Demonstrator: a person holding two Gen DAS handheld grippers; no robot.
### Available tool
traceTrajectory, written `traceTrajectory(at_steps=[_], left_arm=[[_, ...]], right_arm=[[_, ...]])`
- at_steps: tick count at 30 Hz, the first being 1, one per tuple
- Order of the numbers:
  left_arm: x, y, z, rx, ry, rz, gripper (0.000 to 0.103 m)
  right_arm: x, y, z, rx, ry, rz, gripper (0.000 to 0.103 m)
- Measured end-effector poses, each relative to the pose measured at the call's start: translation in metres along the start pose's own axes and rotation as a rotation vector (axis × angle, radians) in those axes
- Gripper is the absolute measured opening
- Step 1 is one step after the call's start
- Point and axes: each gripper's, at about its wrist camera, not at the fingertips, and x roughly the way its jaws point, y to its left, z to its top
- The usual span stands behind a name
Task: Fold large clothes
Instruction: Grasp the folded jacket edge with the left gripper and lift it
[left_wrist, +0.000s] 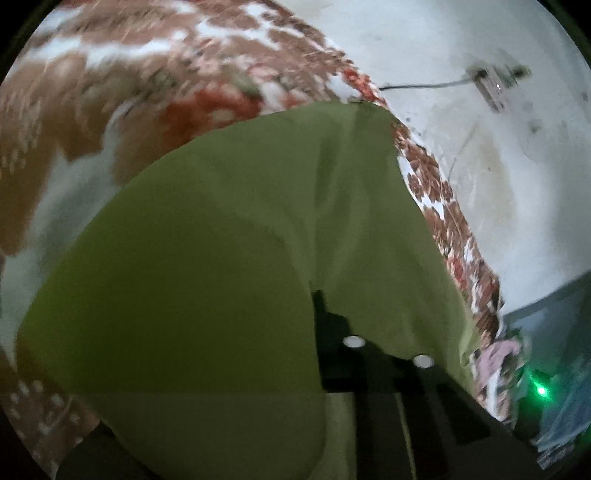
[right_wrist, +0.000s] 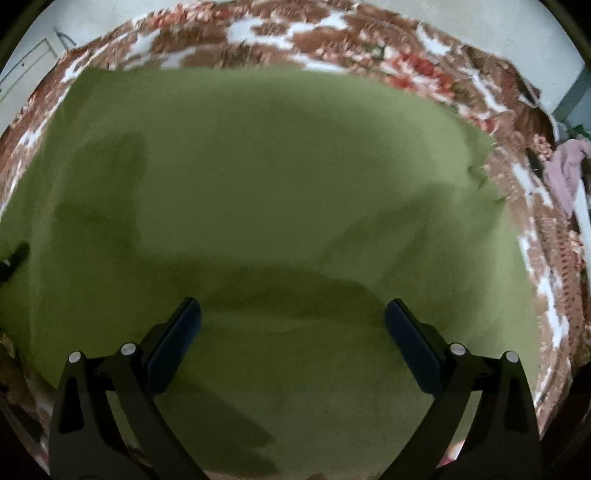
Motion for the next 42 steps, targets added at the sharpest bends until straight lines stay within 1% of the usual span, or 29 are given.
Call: traceTrajectory(at_steps=[2, 5, 7, 9, 11, 12, 13, 15, 17, 19, 21, 22, 24, 25, 26, 27, 28, 29, 31, 32, 34, 35, 36, 37, 38, 40, 42], left_arm=[[-0.01, -0.02, 0.004, 0.054, -0.027, 0.034, 0.007], [-0.025, -0.049, 0.011, 0.088, -0.066, 0.051, 0.007], [-0.03, -0.066, 0.013, 0.101, -0.09, 0.066, 0.007], [-0.036, -0.081, 0.013, 0.109, -0.111, 0.069, 0.007], [-0.044, -0.094, 0.012, 0.124, -0.135, 0.072, 0.007], [-0.046, -0.1, 0.011, 0.128, -0.141, 0.069, 0.007], [-0.048, -0.107, 0.01, 0.131, -0.146, 0.067, 0.006], [-0.053, -0.125, 0.006, 0.148, -0.155, 0.063, 0.006], [-0.059, -0.143, 0.002, 0.174, -0.164, 0.06, 0.006], [-0.063, -0.168, -0.003, 0.225, -0.169, 0.059, 0.006], [-0.067, -0.203, -0.012, 0.323, -0.19, 0.066, 0.006], [-0.068, -0.215, -0.015, 0.358, -0.197, 0.074, 0.006], [-0.069, -0.248, -0.025, 0.436, -0.218, 0.076, 0.006], [-0.069, -0.26, -0.029, 0.463, -0.223, 0.085, 0.006], [-0.068, -0.275, -0.034, 0.501, -0.229, 0.099, 0.006], [-0.064, -0.294, -0.042, 0.553, -0.228, 0.11, 0.006], [-0.062, -0.306, -0.049, 0.588, -0.231, 0.122, 0.006], [-0.057, -0.324, -0.06, 0.644, -0.232, 0.14, 0.006], [-0.049, -0.349, -0.08, 0.736, -0.234, 0.165, 0.006], [-0.044, -0.363, -0.093, 0.799, -0.232, 0.191, 0.006], [-0.024, -0.393, -0.132, 0.983, -0.223, 0.268, 0.006], [-0.012, -0.407, -0.157, 1.108, -0.235, 0.332, 0.006], [0.0, -0.416, -0.18, 1.215, -0.247, 0.39, 0.006], [0.021, -0.424, -0.213, 1.361, -0.239, 0.46, 0.006], [0.044, -0.426, -0.246, 1.477, -0.217, 0.508, 0.006], [0.082, -0.424, -0.297, 1.641, -0.132, 0.571, 0.007], [0.115, -0.407, -0.347, 1.775, -0.048, 0.584, 0.007]], right_arm=[[0.009, 0.001, -0.002, -0.014, -0.015, 0.003, 0.098], [0.016, 0.001, -0.002, -0.042, -0.021, 0.009, 0.098], [0.005, -0.009, 0.001, -0.051, -0.003, 0.028, 0.098], [-0.011, -0.024, -0.002, -0.026, -0.018, 0.037, 0.098], [-0.016, -0.034, -0.009, -0.015, 0.008, 0.063, 0.098], [-0.011, -0.034, -0.014, -0.017, 0.044, 0.082, 0.098], [-0.005, -0.033, -0.019, -0.007, 0.059, 0.1, 0.098], [0.001, -0.027, -0.025, -0.015, 0.033, 0.085, 0.099], [0.007, -0.017, -0.027, -0.053, 0.01, 0.055, 0.099], [0.01, -0.017, -0.026, -0.059, 0.017, 0.053, 0.099], [0.012, -0.018, -0.024, -0.064, 0.034, 0.071, 0.099], [0.01, -0.022, -0.022, -0.069, 0.04, 0.094, 0.099], [0.003, -0.034, -0.021, -0.063, 0.046, 0.168, 0.099], [-0.003, -0.045, -0.021, -0.045, 0.042, 0.213, 0.098], [-0.009, -0.056, -0.022, -0.024, 0.038, 0.235, 0.098], [-0.019, -0.075, -0.023, 0.012, 0.028, 0.26, 0.098], [-0.029, -0.094, -0.024, 0.042, 0.017, 0.276, 0.098], [-0.037, -0.109, -0.025, 0.066, 0.005, 0.283, 0.098], [-0.054, -0.158, -0.029, 0.144, -0.018, 0.302, 0.098], [-0.06, -0.186, -0.032, 0.19, -0.022, 0.31, 0.098], [-0.067, -0.238, -0.035, 0.262, -0.024, 0.302, 0.098], [-0.069, -0.254, -0.038, 0.28, -0.024, 0.291, 0.098], [-0.07, -0.279, -0.041, 0.289, -0.033, 0.253, 0.098], [-0.069, -0.293, -0.047, 0.288, -0.036, 0.217, 0.098], [-0.062, -0.312, -0.053, 0.29, -0.013, 0.18, 0.098], [-0.05, -0.335, -0.06, 0.319, 0.025, 0.178, 0.098], [-0.041, -0.359, -0.075, 0.353, 0.057, 0.16, 0.098]])
